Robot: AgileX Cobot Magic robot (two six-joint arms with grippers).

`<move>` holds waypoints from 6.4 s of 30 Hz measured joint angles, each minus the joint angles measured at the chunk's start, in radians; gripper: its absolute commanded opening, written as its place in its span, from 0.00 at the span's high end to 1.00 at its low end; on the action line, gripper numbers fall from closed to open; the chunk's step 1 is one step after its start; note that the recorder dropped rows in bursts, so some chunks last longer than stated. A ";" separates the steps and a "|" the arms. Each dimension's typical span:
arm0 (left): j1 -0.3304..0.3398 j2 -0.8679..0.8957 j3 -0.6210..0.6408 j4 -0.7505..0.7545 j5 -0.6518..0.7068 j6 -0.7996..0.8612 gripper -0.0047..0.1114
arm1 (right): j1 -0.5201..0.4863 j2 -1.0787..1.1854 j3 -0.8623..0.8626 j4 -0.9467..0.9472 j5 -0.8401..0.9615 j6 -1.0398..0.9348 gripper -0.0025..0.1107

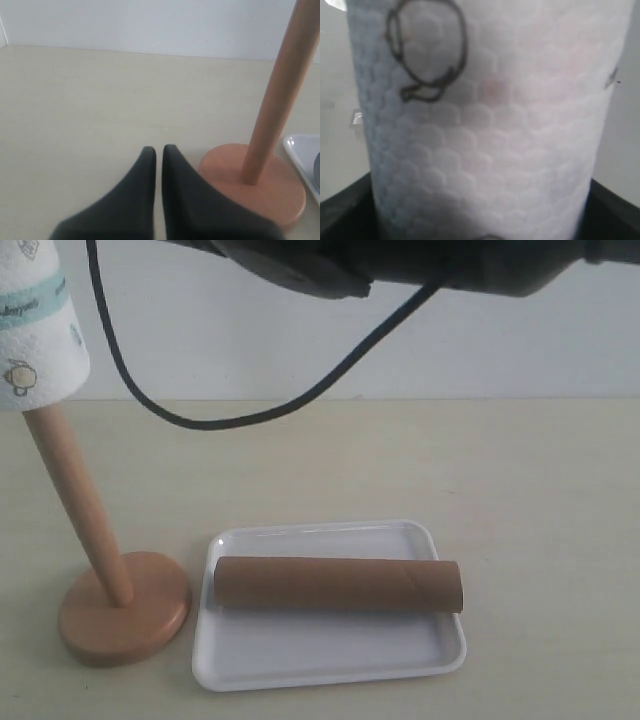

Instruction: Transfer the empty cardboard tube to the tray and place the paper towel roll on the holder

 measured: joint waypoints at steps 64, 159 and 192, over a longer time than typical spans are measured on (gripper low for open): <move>0.000 0.000 0.000 0.000 0.000 0.000 0.92 | 0.002 0.287 0.385 0.604 -0.444 -0.592 0.92; 0.000 0.000 0.000 0.000 0.000 0.000 0.92 | 0.000 -0.720 0.453 0.208 1.040 -0.349 0.95; 0.000 0.000 0.000 0.000 0.000 0.000 0.92 | -0.735 -1.745 1.560 0.250 0.411 -0.156 0.95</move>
